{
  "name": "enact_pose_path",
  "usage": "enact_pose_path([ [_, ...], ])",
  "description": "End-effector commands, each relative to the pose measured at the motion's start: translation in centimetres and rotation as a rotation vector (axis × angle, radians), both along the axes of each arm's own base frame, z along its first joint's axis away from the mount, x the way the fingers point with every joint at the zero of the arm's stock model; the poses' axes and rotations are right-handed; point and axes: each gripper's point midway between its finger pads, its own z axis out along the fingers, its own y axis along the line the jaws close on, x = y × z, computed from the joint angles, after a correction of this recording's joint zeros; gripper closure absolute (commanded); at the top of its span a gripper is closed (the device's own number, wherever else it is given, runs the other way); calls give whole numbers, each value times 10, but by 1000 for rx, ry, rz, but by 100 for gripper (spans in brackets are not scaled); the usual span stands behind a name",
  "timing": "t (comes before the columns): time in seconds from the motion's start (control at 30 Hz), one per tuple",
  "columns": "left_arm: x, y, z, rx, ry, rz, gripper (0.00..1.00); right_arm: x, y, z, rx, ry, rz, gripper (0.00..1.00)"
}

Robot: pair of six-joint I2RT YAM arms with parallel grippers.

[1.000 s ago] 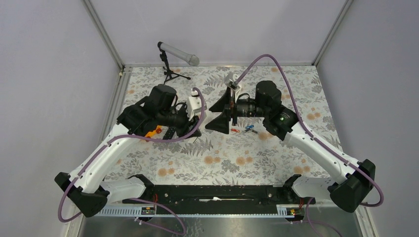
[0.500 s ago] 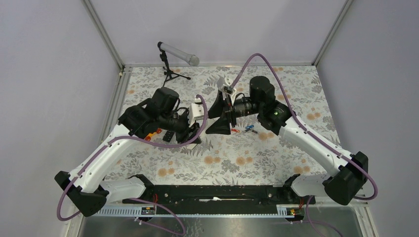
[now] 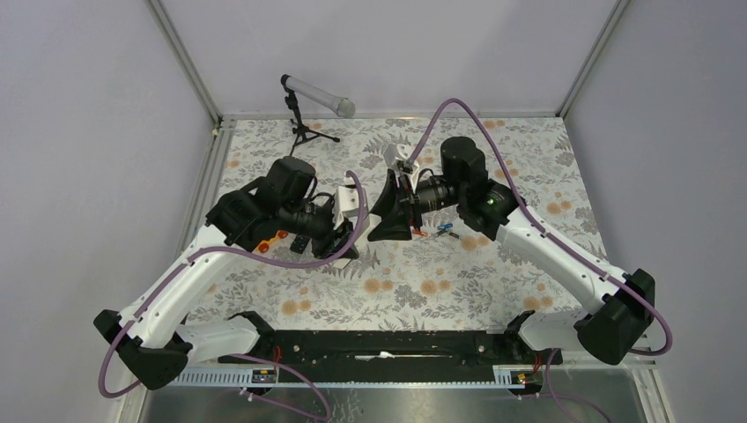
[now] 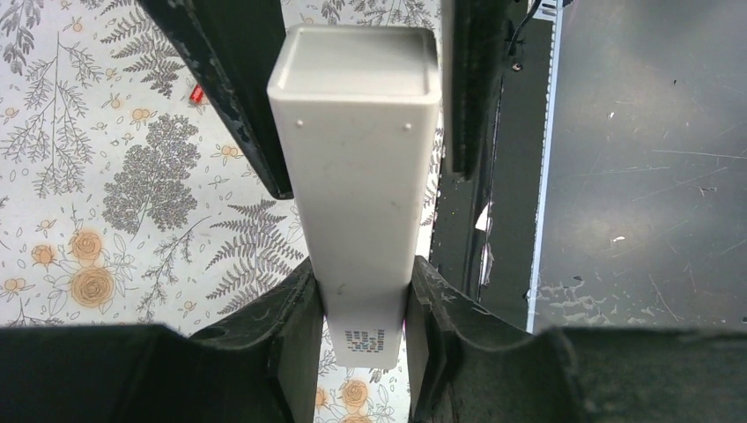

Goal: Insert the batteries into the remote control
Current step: Pick up the remote control from the center of the board.

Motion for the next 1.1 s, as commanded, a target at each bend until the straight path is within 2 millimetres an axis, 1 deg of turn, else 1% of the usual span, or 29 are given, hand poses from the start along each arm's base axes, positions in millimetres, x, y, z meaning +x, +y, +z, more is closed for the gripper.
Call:
enact_pose_path([
  [0.0,-4,-6,23,-77,-57,-52,100,0,3,13,19,-46,20,54],
  [0.03,-4,-6,23,-77,-59,-50,100,1,4,14,20,-43,17,60],
  [0.07,-3,-6,23,-73,-62,-43,97,1,4,15,26,-46,14,66],
  [0.1,1,-6,24,-72,-75,-26,92,2,5,20,46,-54,8,74],
  [0.13,6,-5,24,-68,-89,2,83,3,5,22,59,-57,-7,84],
  [0.17,12,-4,26,-70,-106,36,63,4,4,25,77,-70,-25,91],
  [0.2,18,-4,29,-78,-128,72,46,3,2,27,92,-88,-41,95],
  [0.27,26,-3,35,-109,-159,133,26,5,-1,33,119,-131,-73,100],
  [0.3,29,-3,39,-136,-177,162,20,5,-3,36,129,-145,-92,100],
  [0.33,34,-4,43,-165,-187,204,16,6,-4,39,136,-155,-111,100],
  [0.43,49,0,56,-275,-185,375,9,11,-8,53,163,-178,-181,100],
  [0.5,66,9,69,-365,-171,554,2,18,-11,61,188,-187,-251,100],
  [0.53,73,15,74,-410,-150,645,1,24,-14,65,204,-195,-299,100],
  [0.6,85,25,83,-501,-57,808,1,33,-21,74,247,-212,-397,100],
  [0.7,89,37,87,-591,122,945,1,49,-33,78,276,-231,-534,100],
  [0.77,85,38,98,-695,243,946,1,56,-38,77,282,-236,-590,100],
  [0.83,81,39,111,-808,351,933,1,59,-41,81,313,-232,-624,100],
  [0.9,80,40,116,-877,435,943,1,60,-45,85,355,-224,-652,100],
  [0.97,81,41,113,-904,524,970,1,63,-50,92,404,-215,-690,100],
  [1.07,81,34,104,-970,727,982,1,65,-59,101,481,-200,-741,100],
])
